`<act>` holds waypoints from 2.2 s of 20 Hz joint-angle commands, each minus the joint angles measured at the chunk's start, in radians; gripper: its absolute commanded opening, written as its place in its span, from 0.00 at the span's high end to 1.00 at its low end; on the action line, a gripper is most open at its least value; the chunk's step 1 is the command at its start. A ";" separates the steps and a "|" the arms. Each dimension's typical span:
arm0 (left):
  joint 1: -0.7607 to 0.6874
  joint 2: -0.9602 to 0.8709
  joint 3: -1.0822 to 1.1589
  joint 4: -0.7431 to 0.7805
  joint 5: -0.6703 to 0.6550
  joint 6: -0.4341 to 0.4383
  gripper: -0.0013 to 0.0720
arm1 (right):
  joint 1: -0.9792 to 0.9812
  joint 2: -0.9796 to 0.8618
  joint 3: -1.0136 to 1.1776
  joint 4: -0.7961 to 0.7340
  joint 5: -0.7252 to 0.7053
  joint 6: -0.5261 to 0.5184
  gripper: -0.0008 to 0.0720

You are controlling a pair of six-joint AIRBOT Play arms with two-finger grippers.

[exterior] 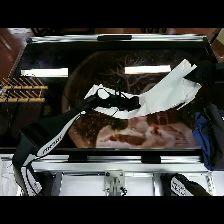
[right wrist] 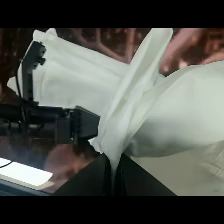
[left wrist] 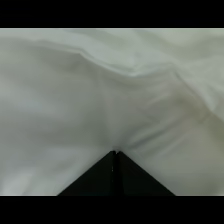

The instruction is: Fold the shirts.

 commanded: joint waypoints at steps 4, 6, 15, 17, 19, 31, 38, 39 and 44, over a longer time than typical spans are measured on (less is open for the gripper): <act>-0.018 -0.047 0.027 -0.161 -0.008 0.095 0.95 | 0.004 0.023 0.001 0.008 -0.007 0.020 0.92; 0.025 -0.005 0.027 -0.118 -0.057 0.127 0.95 | 0.031 0.013 0.001 0.002 -0.039 0.015 0.92; 0.349 0.497 0.027 0.307 -0.205 0.042 0.95 | 0.399 -0.224 0.001 0.037 -0.370 -0.033 0.92; 0.444 0.606 0.027 0.328 -0.238 0.035 0.95 | 0.504 -0.307 0.001 0.037 -0.452 -0.034 0.92; 0.531 0.705 0.027 0.383 -0.249 0.029 0.95 | 0.590 -0.388 0.001 0.037 -0.530 -0.034 0.92; 0.710 0.861 0.021 0.521 -0.415 -0.028 0.95 | 0.748 -0.708 0.001 0.388 -0.772 0.002 0.24; 0.710 0.849 0.021 0.529 -0.410 -0.025 0.95 | 0.519 -0.498 0.001 -0.053 -0.356 0.164 0.24; 0.710 0.849 0.021 0.529 -0.410 -0.025 0.95 | 0.467 -0.472 0.001 -0.167 -0.267 0.196 0.24; 0.712 0.848 0.021 0.529 -0.411 -0.025 0.95 | 0.246 -0.457 -0.153 -0.149 -0.074 0.177 0.06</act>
